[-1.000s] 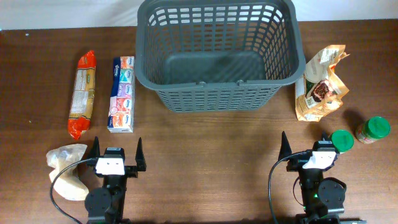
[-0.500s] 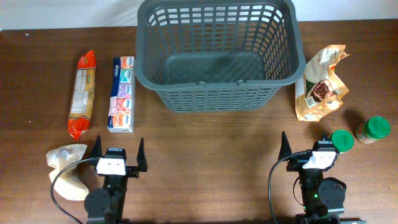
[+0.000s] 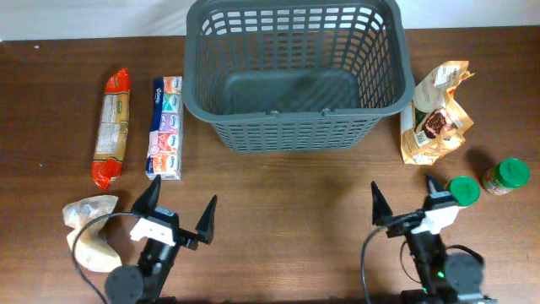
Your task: Pack container
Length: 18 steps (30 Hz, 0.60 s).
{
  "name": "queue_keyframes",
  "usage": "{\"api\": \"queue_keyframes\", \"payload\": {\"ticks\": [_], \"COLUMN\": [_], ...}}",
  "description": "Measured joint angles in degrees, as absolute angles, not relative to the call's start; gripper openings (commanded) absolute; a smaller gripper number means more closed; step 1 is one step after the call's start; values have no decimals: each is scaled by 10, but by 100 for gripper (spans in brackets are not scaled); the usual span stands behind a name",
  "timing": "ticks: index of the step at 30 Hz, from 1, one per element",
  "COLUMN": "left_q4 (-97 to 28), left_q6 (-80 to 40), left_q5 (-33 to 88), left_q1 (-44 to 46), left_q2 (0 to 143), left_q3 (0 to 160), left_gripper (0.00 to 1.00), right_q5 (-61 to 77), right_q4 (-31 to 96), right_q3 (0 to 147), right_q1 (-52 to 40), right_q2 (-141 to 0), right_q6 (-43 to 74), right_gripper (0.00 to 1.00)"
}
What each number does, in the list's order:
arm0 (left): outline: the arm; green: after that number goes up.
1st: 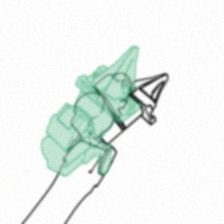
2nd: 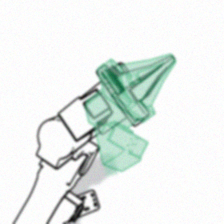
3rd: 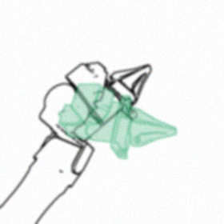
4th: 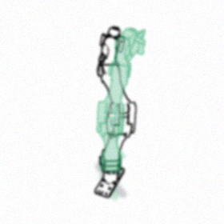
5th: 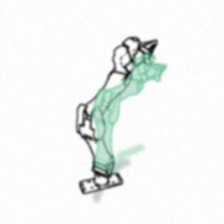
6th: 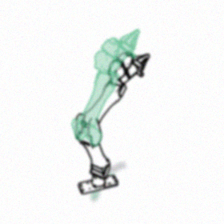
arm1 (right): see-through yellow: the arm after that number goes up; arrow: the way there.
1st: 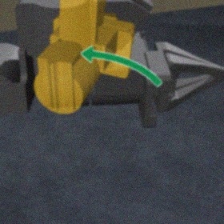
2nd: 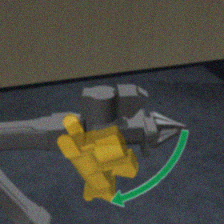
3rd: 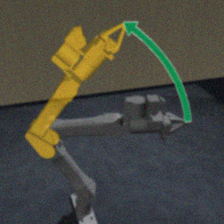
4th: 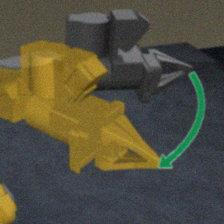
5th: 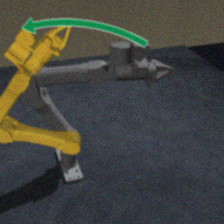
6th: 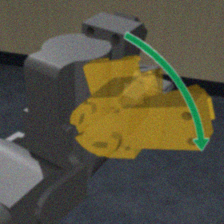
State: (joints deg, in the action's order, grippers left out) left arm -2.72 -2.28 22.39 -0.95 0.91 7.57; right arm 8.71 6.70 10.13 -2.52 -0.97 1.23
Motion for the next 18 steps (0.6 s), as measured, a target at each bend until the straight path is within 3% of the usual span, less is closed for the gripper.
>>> {"api": "queue_keyframes", "payload": {"ticks": [3, 7, 12, 18], "left_q4": [-109, -271, -288, -317], "left_q6": [-20, 9, 31, 38], "left_q5": [234, 239, 240, 300], "left_q1": [-10, -10, -11, -11], "left_q2": [22, 65, 86, 89], "left_q3": [173, 333, 487, 552], "left_gripper": [99, 99, 99, 99], "right_q5": [94, 85, 78, 79], "right_q4": [133, 316, 533, 741], "right_q3": [208, 384, 665, 936], "right_q1": [-25, -25, -25, -25], "right_q2": [-27, -105, -258, -410], "right_q6": [1, -6, -21, -35], "right_gripper": [99, 99, 99, 99]}}
